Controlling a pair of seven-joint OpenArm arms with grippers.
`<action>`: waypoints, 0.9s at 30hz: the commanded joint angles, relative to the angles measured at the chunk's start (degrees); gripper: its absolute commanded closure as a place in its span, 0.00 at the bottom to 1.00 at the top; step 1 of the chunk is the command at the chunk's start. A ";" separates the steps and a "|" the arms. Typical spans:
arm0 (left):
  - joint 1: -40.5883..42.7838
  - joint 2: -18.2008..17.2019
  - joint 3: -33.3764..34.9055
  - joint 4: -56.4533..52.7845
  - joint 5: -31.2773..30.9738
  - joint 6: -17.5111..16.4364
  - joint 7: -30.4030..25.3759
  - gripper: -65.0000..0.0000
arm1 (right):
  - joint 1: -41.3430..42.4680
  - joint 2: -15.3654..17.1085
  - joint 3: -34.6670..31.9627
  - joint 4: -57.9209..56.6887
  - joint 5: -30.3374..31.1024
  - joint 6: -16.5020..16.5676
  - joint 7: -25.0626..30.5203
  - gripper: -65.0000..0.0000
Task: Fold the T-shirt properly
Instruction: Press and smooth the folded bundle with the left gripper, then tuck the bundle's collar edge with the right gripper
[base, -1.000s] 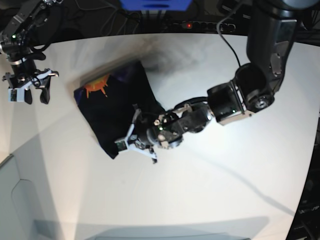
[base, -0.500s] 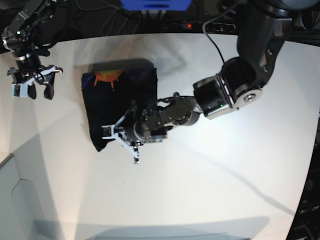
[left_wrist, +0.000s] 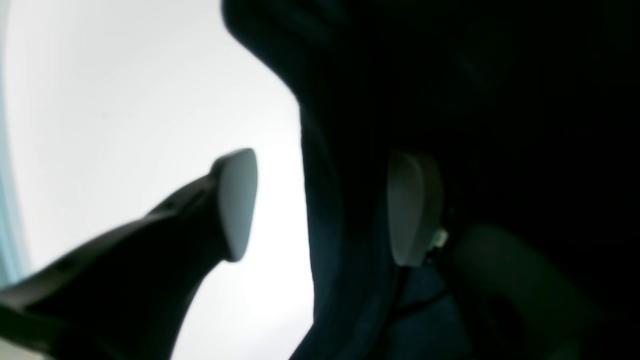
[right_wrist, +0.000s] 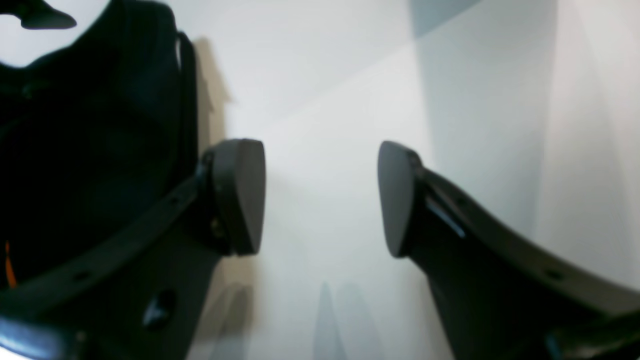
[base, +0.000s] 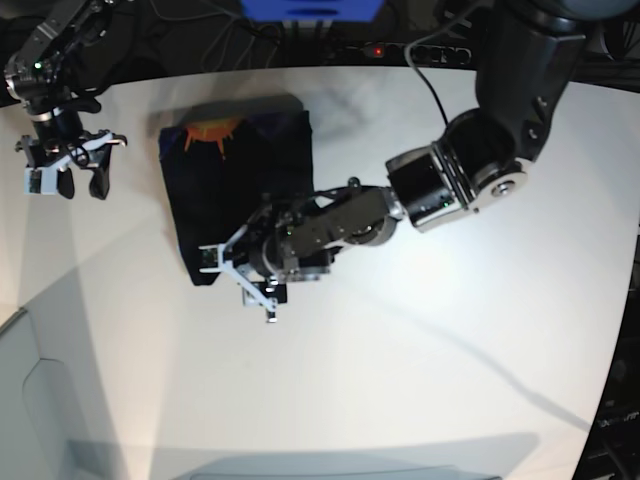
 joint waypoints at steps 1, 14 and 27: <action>-0.32 0.30 -0.84 1.11 -1.01 -1.64 0.76 0.36 | -0.06 0.54 0.14 1.08 0.84 0.38 1.36 0.44; 1.35 -5.15 -26.42 18.69 -1.10 -1.37 0.85 0.37 | -3.49 -3.07 -4.34 7.23 1.19 0.38 1.72 0.45; 29.22 -18.43 -70.64 36.54 -1.10 -1.55 0.85 0.37 | -7.18 -2.89 -28.52 7.32 1.28 0.38 2.07 1.00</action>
